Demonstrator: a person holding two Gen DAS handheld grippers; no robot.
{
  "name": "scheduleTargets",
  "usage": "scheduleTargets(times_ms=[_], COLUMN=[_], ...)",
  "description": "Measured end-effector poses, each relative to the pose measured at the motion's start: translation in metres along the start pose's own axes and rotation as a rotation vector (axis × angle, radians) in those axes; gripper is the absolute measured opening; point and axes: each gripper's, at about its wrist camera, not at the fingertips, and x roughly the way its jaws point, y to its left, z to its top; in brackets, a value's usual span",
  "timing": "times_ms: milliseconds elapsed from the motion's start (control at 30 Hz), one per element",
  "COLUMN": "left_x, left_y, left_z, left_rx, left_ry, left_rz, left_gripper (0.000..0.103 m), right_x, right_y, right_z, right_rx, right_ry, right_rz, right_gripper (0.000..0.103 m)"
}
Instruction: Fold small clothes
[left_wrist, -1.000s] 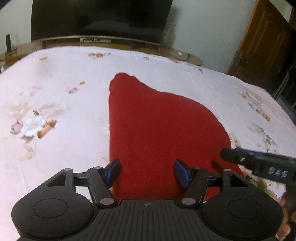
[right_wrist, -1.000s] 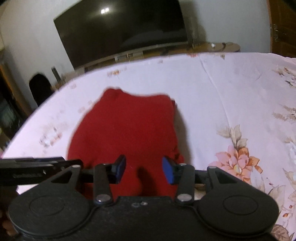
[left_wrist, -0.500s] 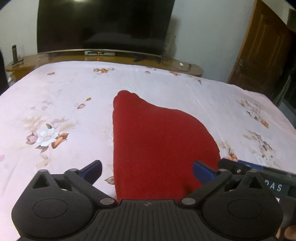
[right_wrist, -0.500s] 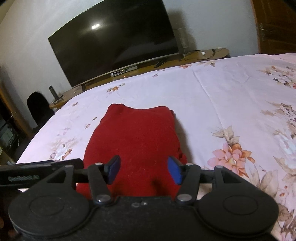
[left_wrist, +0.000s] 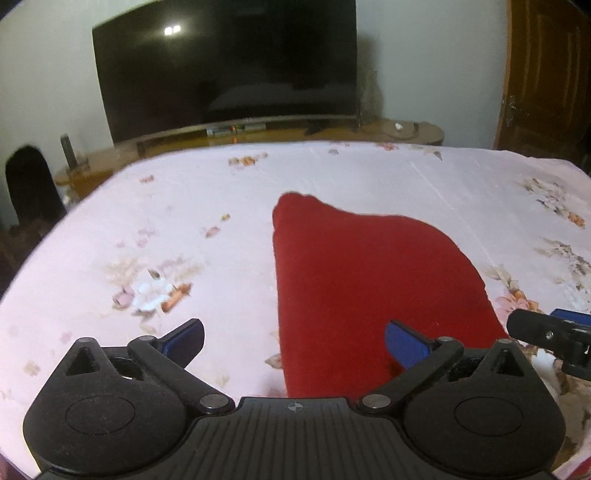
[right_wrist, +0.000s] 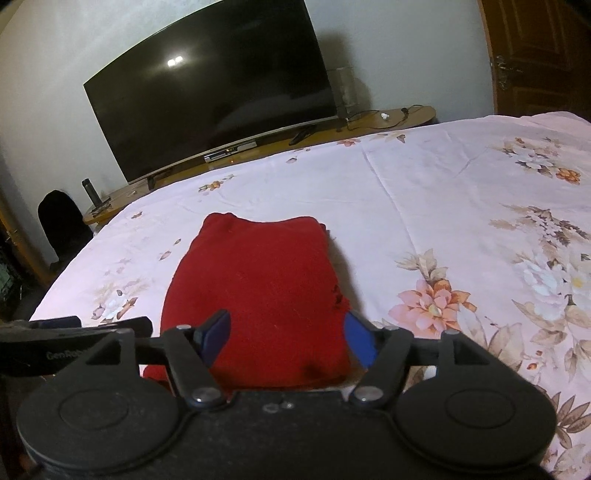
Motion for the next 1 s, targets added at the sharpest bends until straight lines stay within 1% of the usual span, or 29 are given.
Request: scheduleTargets(times_ms=[133, 200, 267, 300, 333, 400, 467, 500, 533, 567, 633, 700, 733, 800, 833, 933, 1000], left_x=[-0.01, -0.014, -0.017, -0.016, -0.011, -0.004, 0.004, 0.01, 0.016, 0.022, 0.034, 0.041, 0.044, 0.046, 0.042, 0.025, 0.017], left_y=[-0.007, -0.009, -0.01, -0.01, -0.009, -0.012, -0.018, -0.021, -0.026, -0.029, -0.036, -0.037, -0.038, -0.037, -0.037, -0.036, -0.035], left_z=[0.003, 0.007, 0.009, 0.01, 0.011, 0.009, 0.002, -0.001, -0.004, -0.007, -0.013, -0.018, -0.019, -0.022, -0.023, -0.023, -0.021], left_rx=[0.036, 0.044, 0.04, 0.034, 0.018, -0.015, -0.021, -0.021, -0.016, -0.01, -0.009, -0.041, -0.054, -0.078, -0.093, -0.113, -0.119], left_ry=[-0.023, -0.031, -0.053, -0.051, -0.026, 0.011, 0.038, 0.065, 0.092, 0.108, 0.16, 0.191, 0.207, 0.235, 0.236, 0.197, 0.19], left_rz=[-0.002, -0.014, -0.01, -0.013, -0.018, -0.003, 0.012, 0.019, 0.017, 0.013, 0.02, 0.006, 0.011, -0.003, 0.002, 0.005, 0.001], left_gripper=[0.103, 0.103, 0.103, 0.103, 0.103, 0.103, 0.103, 0.103, 0.103, 0.103, 0.103, 0.103, 0.103, 0.103, 0.103, 0.103, 0.103], right_x=[0.001, 0.004, 0.008, 0.01, 0.011, 0.017, 0.028, 0.035, 0.04, 0.044, 0.051, 0.064, 0.07, 0.07, 0.065, 0.045, 0.032], right_y=[-0.003, -0.004, -0.006, -0.007, -0.008, -0.007, -0.007, -0.008, -0.009, -0.01, -0.008, -0.01, -0.012, -0.017, -0.018, -0.02, -0.022], right_z=[-0.001, 0.0, 0.002, 0.003, 0.004, 0.004, 0.001, -0.001, -0.003, -0.005, -0.011, -0.018, -0.02, -0.02, -0.018, -0.011, -0.007], right_rx=[-0.003, -0.011, -0.019, -0.023, -0.032, -0.082, -0.124, -0.13, -0.128, -0.132, -0.167, -0.193, -0.194, -0.17, -0.161, -0.153, -0.149], right_ry=[0.019, 0.029, 0.038, 0.04, 0.035, 0.028, 0.044, 0.063, 0.081, 0.089, 0.102, 0.152, 0.18, 0.192, 0.184, 0.137, 0.118], right_rz=[-0.013, -0.017, -0.018, -0.016, -0.023, -0.048, -0.069, -0.06, -0.042, -0.03, -0.031, -0.038, -0.043, -0.024, -0.016, 0.008, 0.022], right_gripper=[0.074, 0.074, 0.073, 0.071, 0.069, 0.062, 0.052, 0.048, 0.042, 0.041, 0.043, 0.043, 0.043, 0.043, 0.045, 0.051, 0.053])
